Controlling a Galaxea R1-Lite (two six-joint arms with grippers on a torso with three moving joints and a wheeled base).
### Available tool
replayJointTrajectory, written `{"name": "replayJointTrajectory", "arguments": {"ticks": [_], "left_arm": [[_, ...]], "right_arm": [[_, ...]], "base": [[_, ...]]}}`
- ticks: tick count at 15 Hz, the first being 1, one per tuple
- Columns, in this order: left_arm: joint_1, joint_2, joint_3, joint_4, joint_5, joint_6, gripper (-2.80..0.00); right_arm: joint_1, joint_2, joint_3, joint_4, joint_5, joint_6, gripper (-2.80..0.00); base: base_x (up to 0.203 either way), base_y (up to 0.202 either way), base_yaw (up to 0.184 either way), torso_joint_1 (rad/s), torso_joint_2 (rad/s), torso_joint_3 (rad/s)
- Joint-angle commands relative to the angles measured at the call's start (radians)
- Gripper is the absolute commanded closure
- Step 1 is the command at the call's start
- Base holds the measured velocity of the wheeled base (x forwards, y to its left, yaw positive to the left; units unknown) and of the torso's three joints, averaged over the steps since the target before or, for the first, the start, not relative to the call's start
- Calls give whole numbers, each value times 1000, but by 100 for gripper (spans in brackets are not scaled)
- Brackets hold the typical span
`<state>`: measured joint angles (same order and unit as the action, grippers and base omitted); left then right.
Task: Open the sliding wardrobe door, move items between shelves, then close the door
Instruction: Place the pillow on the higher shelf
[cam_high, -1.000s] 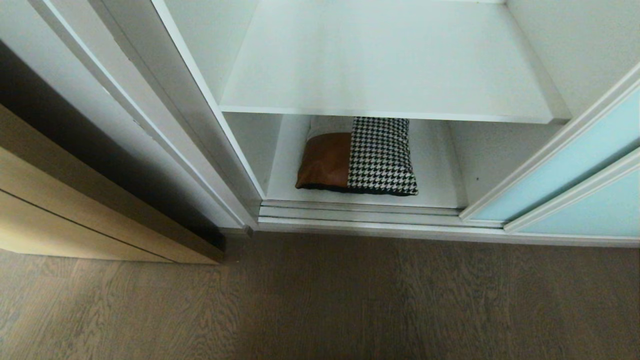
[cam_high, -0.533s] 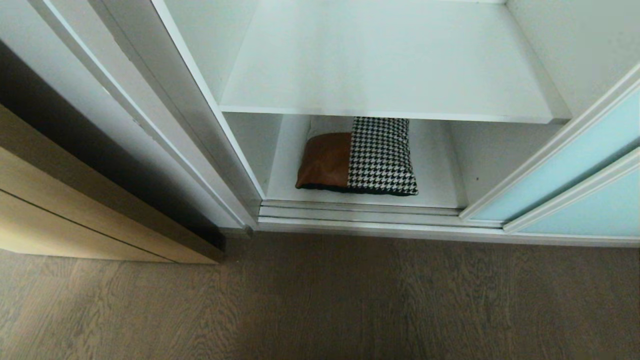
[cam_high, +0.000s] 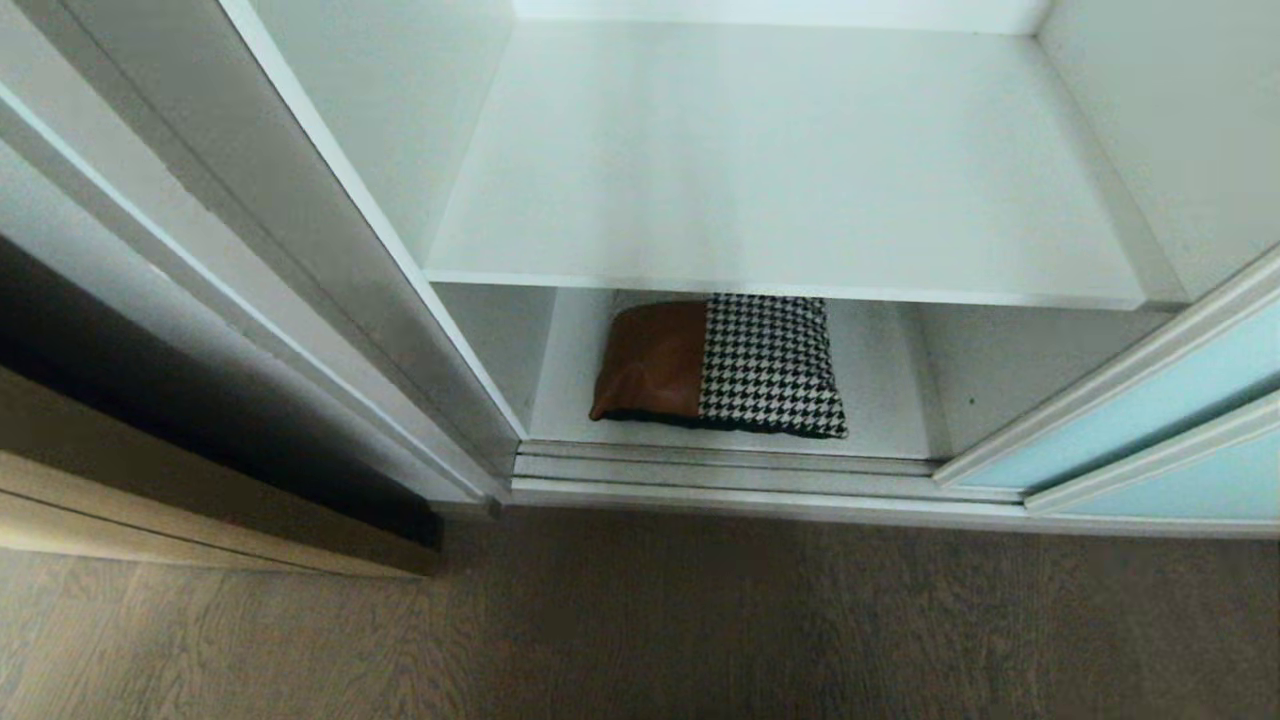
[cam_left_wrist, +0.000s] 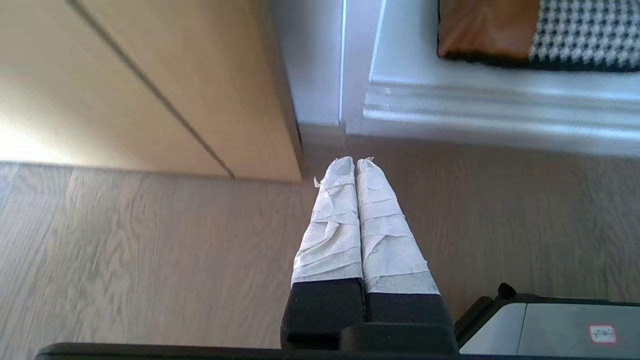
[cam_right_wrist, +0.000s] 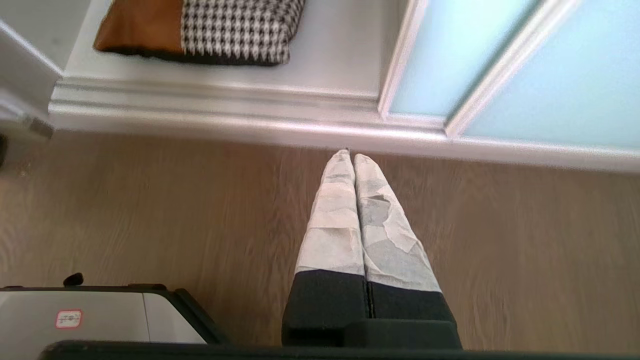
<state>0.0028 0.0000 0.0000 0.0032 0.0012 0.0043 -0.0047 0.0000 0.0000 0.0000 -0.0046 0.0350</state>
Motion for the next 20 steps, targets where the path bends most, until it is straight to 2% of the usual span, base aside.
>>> {"name": "replayJointTrajectory", "arguments": {"ticks": [1,5,20], "left_arm": [[0,2,2,0,0,0,0],[0,2,2,0,0,0,0],[0,2,2,0,0,0,0]], "right_arm": [[0,0,1,0,0,0,0],[0,0,0,0,0,0,0],[0,0,0,0,0,0,0]], "base": [[198,0,3,2,5,2],[164,0,2,5,6,0],[0,0,0,0,0,0]]}}
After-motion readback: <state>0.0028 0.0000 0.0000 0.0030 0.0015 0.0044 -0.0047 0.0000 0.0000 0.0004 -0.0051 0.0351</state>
